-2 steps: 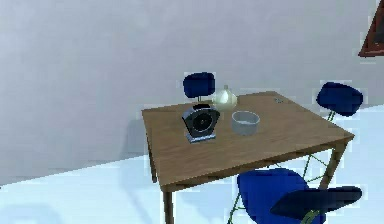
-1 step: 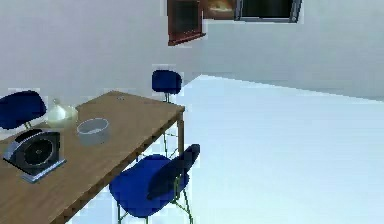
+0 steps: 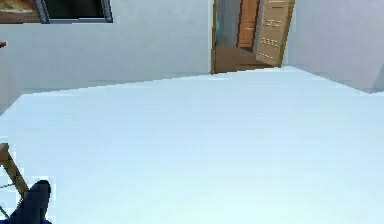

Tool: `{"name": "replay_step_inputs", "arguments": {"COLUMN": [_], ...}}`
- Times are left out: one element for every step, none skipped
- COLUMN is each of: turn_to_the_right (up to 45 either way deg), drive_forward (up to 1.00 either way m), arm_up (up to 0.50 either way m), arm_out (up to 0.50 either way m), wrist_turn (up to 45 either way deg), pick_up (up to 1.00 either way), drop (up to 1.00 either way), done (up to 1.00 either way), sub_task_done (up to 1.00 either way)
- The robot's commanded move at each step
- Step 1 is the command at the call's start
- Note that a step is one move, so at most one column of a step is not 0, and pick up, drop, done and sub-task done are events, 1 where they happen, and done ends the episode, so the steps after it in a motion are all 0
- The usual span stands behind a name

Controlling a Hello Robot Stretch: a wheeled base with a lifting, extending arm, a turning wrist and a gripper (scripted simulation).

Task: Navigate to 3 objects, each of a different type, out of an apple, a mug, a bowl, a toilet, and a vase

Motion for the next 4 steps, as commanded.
{"name": "replay_step_inputs", "arguments": {"turn_to_the_right": [24.0, 0.0, -6.0, 0.0], "drive_forward": [0.00, 0.25, 0.00, 1.00], "arm_up": [0.00, 0.00, 0.00, 0.00], "arm_out": [0.00, 0.00, 0.00, 0.00], "wrist_turn": [0.0, 0.0, 0.0, 0.0], "pick_up": [0.00, 0.00, 0.00, 0.00], "drop": [0.00, 0.00, 0.00, 0.00], "done": [0.00, 0.00, 0.00, 0.00], "sub_task_done": [0.00, 0.00, 0.00, 0.00]}}
